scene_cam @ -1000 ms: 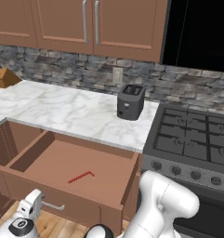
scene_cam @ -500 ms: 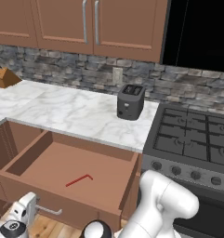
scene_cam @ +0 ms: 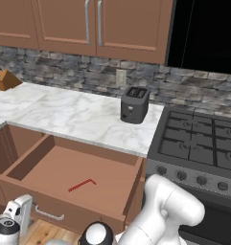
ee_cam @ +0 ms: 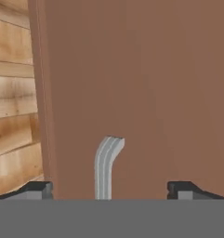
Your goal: Take a straw from the drawer in front and place it inside the glass cup on the dining counter.
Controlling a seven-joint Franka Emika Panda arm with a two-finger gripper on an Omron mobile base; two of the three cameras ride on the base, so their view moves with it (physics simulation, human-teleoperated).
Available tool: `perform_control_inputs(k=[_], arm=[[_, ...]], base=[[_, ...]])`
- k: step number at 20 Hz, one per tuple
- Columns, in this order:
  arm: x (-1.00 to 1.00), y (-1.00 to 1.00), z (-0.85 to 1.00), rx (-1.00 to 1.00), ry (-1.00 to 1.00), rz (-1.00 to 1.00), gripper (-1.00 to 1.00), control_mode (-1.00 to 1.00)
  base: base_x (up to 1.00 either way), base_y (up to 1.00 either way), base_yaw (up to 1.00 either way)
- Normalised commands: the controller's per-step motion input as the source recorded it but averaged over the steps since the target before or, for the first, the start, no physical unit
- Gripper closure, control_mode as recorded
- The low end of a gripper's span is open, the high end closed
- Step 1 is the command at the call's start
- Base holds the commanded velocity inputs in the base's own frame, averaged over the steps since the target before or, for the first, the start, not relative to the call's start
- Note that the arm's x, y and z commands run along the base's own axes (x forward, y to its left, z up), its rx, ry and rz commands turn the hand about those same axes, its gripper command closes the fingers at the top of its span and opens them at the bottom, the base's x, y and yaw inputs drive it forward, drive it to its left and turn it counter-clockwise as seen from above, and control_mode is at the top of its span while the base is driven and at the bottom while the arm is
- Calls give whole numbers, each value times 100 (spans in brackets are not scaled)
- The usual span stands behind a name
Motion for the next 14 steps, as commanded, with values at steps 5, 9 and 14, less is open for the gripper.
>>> perform_control_inputs(k=[5,9,14], arm=[[-90,1,88,9,-22,0,-100,-100],[-51,-8,100,15,-20,0,-100,-100],[-5,-18,100,22,-6,0,-100,-100]], base=[[0,0,0],[0,0,0],[0,0,0]])
